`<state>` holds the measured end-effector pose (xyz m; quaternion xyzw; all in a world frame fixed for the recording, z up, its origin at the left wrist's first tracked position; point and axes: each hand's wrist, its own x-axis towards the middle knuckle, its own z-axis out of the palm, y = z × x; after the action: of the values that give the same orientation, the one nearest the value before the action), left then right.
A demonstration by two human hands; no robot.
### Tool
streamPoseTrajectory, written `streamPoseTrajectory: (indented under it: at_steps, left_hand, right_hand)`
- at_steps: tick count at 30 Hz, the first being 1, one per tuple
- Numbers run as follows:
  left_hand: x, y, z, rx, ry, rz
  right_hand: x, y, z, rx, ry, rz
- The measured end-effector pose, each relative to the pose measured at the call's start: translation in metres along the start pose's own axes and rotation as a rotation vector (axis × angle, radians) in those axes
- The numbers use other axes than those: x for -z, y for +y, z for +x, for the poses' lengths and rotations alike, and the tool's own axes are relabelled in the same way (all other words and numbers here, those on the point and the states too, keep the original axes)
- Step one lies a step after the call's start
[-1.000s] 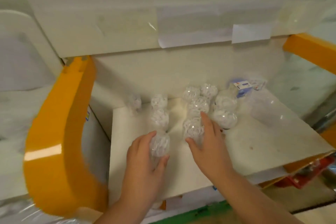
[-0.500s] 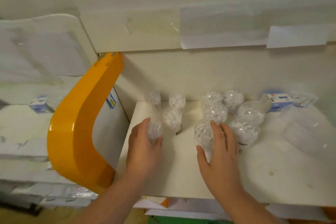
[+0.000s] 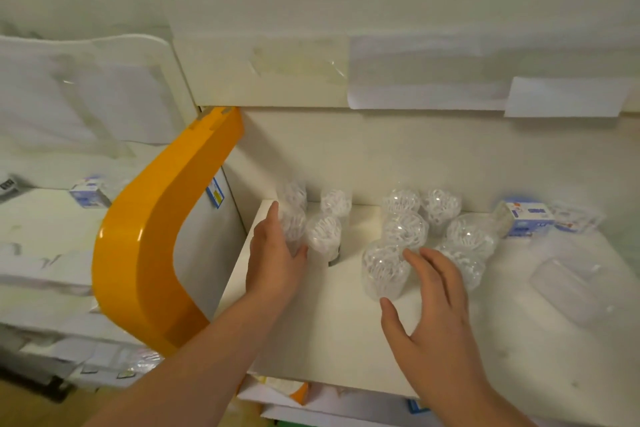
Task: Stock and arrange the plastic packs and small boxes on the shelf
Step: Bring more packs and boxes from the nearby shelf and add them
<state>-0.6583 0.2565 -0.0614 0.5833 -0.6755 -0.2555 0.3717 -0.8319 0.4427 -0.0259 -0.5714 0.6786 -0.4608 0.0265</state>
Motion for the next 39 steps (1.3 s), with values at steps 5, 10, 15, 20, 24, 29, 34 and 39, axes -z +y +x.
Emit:
streamPoseTrajectory:
  at_steps: [5, 10, 15, 20, 24, 29, 34, 39]
  left_hand:
    - [0.022, 0.006, -0.028, -0.043, 0.031, 0.071]
    - [0.061, 0.020, -0.081, -0.161, 0.087, 0.232]
    - [0.102, 0.028, -0.139, -0.220, 0.102, 0.277]
    - [0.163, 0.017, -0.183, -0.184, 0.184, 0.265]
    - [0.212, -0.008, -0.196, -0.061, 0.299, 0.352]
    - [0.263, -0.045, -0.190, 0.057, 0.393, 0.455]
    - [0.304, -0.084, -0.179, 0.114, 0.428, 0.516]
    - [0.353, -0.131, -0.159, 0.113, 0.400, 0.552]
  right_hand:
    - [0.013, -0.011, 0.008, 0.091, -0.008, 0.077]
    - [0.002, -0.027, 0.016, 0.130, -0.100, 0.184]
    - [-0.031, -0.049, 0.013, 0.218, -0.183, 0.324]
    - [-0.070, -0.090, -0.001, 0.291, -0.303, 0.457]
    - [-0.094, -0.132, -0.014, 0.371, -0.388, 0.547]
    - [-0.122, -0.179, -0.023, 0.457, -0.517, 0.565]
    - [-0.154, -0.219, -0.029, 0.502, -0.632, 0.471]
    - [-0.202, -0.267, -0.033, 0.508, -0.652, 0.408]
